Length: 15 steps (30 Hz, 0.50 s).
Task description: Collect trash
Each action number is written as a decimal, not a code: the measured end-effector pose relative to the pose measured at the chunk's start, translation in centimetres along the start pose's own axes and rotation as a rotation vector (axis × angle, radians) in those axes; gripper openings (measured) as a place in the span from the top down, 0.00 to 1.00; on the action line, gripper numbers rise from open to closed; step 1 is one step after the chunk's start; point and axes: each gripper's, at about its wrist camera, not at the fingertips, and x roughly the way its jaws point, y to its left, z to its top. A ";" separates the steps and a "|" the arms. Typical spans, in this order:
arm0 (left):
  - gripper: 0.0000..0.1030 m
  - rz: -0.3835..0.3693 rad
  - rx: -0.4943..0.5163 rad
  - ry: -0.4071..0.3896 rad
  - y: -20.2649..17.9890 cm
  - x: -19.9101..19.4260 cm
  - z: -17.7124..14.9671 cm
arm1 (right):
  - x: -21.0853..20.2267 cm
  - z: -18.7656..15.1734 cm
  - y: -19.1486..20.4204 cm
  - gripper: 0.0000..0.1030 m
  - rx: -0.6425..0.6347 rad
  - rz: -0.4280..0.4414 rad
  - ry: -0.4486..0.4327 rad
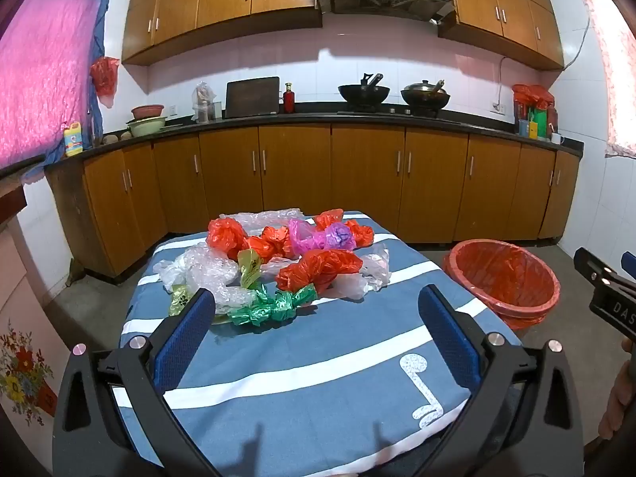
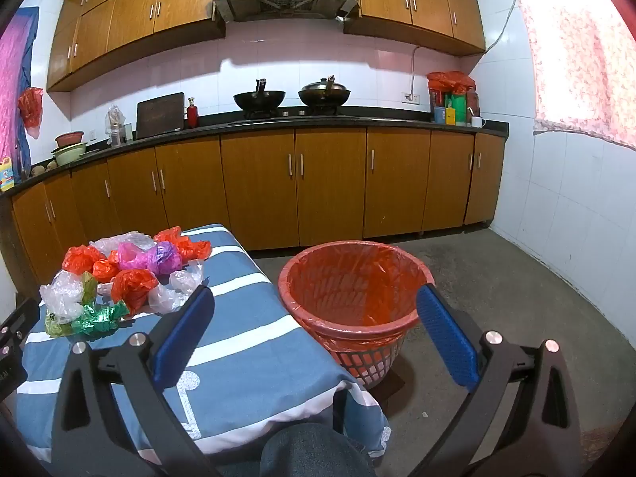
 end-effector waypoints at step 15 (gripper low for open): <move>0.02 0.000 0.003 0.000 0.0 0.0 0.0 | 0.0 0.0 -0.1 0.04 0.003 0.002 0.002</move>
